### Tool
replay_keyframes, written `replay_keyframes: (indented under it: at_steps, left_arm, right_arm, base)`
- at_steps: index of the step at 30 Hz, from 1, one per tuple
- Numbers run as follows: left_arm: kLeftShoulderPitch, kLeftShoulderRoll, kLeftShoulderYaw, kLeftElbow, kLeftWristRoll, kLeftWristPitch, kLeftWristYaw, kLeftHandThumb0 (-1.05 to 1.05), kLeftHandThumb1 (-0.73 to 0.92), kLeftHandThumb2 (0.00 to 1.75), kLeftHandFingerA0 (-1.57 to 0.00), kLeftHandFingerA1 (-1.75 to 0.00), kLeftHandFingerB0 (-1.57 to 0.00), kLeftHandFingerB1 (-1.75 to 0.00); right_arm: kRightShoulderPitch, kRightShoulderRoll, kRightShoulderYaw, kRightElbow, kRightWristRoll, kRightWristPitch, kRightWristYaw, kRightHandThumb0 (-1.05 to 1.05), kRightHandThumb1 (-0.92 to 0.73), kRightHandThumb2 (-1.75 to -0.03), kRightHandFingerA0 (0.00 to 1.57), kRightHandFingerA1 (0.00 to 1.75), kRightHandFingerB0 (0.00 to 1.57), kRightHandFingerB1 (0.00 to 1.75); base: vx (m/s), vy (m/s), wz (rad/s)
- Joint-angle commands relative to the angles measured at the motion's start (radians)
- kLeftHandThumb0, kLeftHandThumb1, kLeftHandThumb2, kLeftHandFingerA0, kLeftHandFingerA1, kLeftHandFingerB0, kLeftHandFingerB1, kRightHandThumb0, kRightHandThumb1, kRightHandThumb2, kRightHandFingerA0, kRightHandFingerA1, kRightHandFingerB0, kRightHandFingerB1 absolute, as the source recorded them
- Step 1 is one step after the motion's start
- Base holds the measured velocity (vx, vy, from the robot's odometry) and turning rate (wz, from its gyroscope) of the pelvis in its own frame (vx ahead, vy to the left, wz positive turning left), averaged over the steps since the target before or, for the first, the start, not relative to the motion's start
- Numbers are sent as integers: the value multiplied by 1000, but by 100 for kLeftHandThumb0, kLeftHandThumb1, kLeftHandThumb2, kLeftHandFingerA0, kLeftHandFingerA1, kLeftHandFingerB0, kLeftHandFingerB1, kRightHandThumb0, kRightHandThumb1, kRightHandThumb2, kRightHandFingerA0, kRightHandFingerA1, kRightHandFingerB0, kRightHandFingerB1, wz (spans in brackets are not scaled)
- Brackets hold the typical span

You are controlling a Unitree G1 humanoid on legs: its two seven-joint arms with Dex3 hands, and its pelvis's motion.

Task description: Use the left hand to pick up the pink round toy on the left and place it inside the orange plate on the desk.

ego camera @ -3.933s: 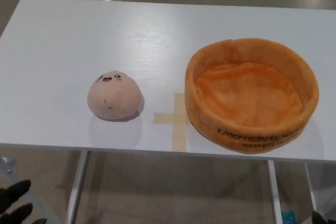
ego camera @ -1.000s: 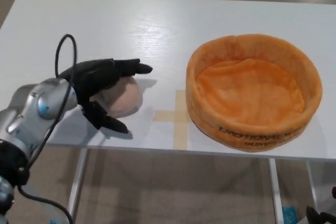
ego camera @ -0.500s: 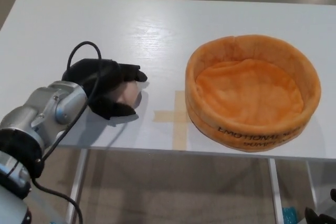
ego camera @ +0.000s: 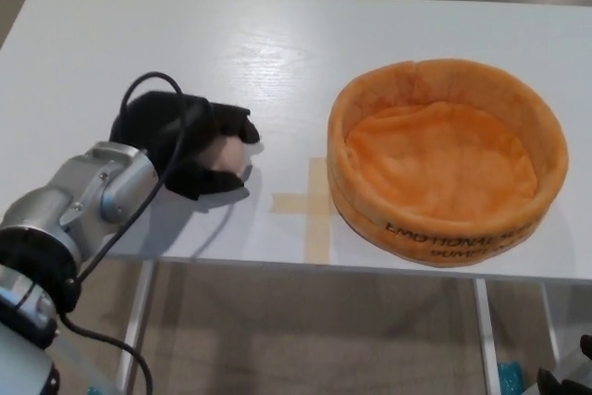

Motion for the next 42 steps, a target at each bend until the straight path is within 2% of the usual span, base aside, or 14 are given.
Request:
replay_keyframes:
  at_steps: [1,8,9,12,16,20,24,30,34,38,39,40,41,42]
  left_arm:
    - [-30,44,93,-90,-36,-68,11,-32,79,63,-84,-110,-62,-46]
    - [-93,27,170,-161,-36,-74,-16,-30,76,66,-81,-154,-79,-55]
    - [-105,19,171,-165,-36,-71,-28,-30,79,66,-77,-162,-79,-66]
    - [-158,-24,165,-173,-32,-42,-77,-33,80,68,-76,-163,-76,-77]
    - [-205,-72,155,-172,-19,-7,-109,-34,80,63,-81,-157,-83,-55]
    - [-253,-138,134,-151,-5,0,-112,-33,76,66,-75,-160,-77,-80]
    - [-286,-225,118,-142,-9,14,-130,-31,69,65,-81,-157,-83,-65]
    - [-300,-347,90,-121,-6,53,-137,-27,71,65,-81,-152,-86,-62]
    - [-284,-429,72,-65,-8,32,-118,-23,74,62,-74,-149,-70,-108]
    - [-275,-469,49,-24,12,51,-94,-37,58,83,-89,-130,-70,-102]
    - [-273,-481,36,-8,26,58,-80,-24,69,62,-72,-158,-65,-116]
    - [-275,-484,33,-1,28,59,-77,-24,69,62,-72,-158,-65,-116]
    - [-272,-495,32,18,17,63,-110,-21,65,61,-80,-136,-80,-57]
    - [-272,-495,32,18,17,63,-110,-21,65,61,-80,-136,-80,-57]
  right_arm:
    - [10,-2,3,10,5,-3,-14,-27,-37,-78,26,88,22,69]
    - [12,-5,1,8,13,-12,-4,-22,-30,-93,36,72,27,65]
    - [11,-5,-2,8,17,-12,-2,-27,-35,-79,26,95,22,79]
    - [9,-5,-3,8,19,-4,9,-22,-30,-93,36,71,26,64]
    - [11,0,-1,9,16,-4,7,-30,-32,-86,33,79,25,68]
    - [10,4,1,11,16,-2,7,-25,-34,-82,28,93,23,76]
    - [7,6,6,11,11,1,0,-23,-28,-93,41,75,29,66]
    - [2,12,-12,12,31,10,15,-23,-37,-78,28,91,26,74]
    - [5,21,-10,11,28,-5,14,-21,-30,-93,40,74,30,66]
    - [3,21,-8,11,25,1,13,-22,-30,-94,40,74,30,67]
    - [1,19,-5,11,21,4,0,-26,-35,-79,34,97,28,81]
    - [0,18,-4,11,18,4,-6,-26,-35,-79,34,97,28,81]
    - [1,15,-7,12,22,2,6,-21,-30,-95,43,76,32,69]
    - [1,15,-7,12,22,2,6,-21,-30,-95,43,76,32,69]
  base:
    - [0,0,0]
    - [0,0,0]
    - [0,0,0]
    - [0,0,0]
    - [0,0,0]
    - [0,0,0]
    - [0,0,0]
    - [0,0,0]
    - [0,0,0]
    - [0,0,0]
    - [0,0,0]
    - [0,0,0]
    - [0,0,0]
    - [0,0,0]
